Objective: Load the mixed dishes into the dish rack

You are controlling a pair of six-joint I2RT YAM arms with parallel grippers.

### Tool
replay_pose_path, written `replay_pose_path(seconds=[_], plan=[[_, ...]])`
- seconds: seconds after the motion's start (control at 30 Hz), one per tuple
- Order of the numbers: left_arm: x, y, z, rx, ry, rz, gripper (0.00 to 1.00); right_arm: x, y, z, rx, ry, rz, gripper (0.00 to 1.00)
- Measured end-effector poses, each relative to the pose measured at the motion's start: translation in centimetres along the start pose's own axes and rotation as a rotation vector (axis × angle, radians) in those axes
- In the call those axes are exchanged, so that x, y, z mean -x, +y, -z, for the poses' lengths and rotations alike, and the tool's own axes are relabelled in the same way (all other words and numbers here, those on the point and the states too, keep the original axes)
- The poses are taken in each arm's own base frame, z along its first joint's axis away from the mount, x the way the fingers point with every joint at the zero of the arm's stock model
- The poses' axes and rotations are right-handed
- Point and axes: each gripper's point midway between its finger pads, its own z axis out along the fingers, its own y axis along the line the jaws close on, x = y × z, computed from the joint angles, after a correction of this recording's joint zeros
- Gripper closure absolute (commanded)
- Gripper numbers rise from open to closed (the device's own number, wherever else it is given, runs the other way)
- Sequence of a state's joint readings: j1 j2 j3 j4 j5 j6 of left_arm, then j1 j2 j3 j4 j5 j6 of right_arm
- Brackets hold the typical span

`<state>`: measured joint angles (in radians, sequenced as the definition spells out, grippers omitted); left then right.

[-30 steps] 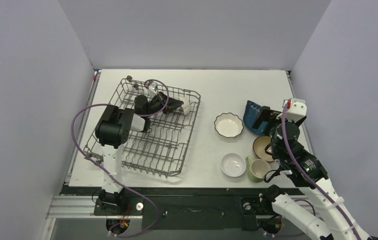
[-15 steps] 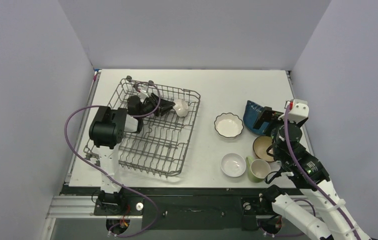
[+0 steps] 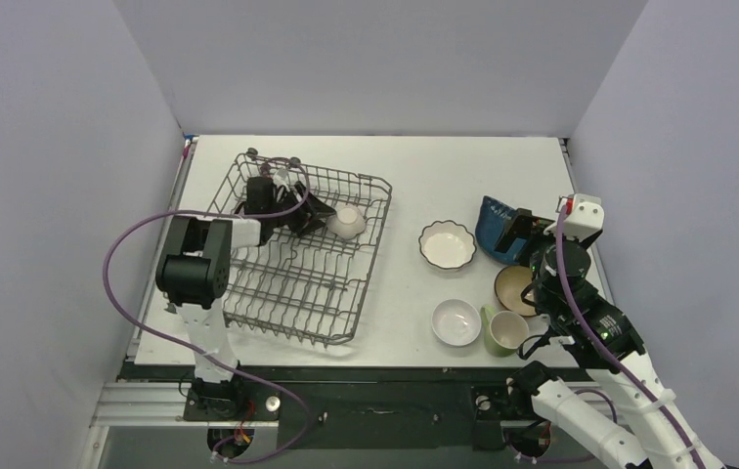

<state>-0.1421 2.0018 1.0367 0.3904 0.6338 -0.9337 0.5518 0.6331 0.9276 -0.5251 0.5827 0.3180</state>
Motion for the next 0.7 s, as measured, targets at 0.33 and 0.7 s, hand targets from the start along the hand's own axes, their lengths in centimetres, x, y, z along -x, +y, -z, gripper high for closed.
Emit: replay_pose_path(seconds=[0.33,0.7], plan=[[1.9,-0.3,2.9,0.259,-0.05,-0.186,0.35,0.0,0.0,0.0,0.0,0.0,0.0,0.16],[-3.8,-11.0,7.8,0.338,-0.174,-0.617,0.16,0.1,-0.3,0.1,-0.013,-0.006,-0.008,0.16]])
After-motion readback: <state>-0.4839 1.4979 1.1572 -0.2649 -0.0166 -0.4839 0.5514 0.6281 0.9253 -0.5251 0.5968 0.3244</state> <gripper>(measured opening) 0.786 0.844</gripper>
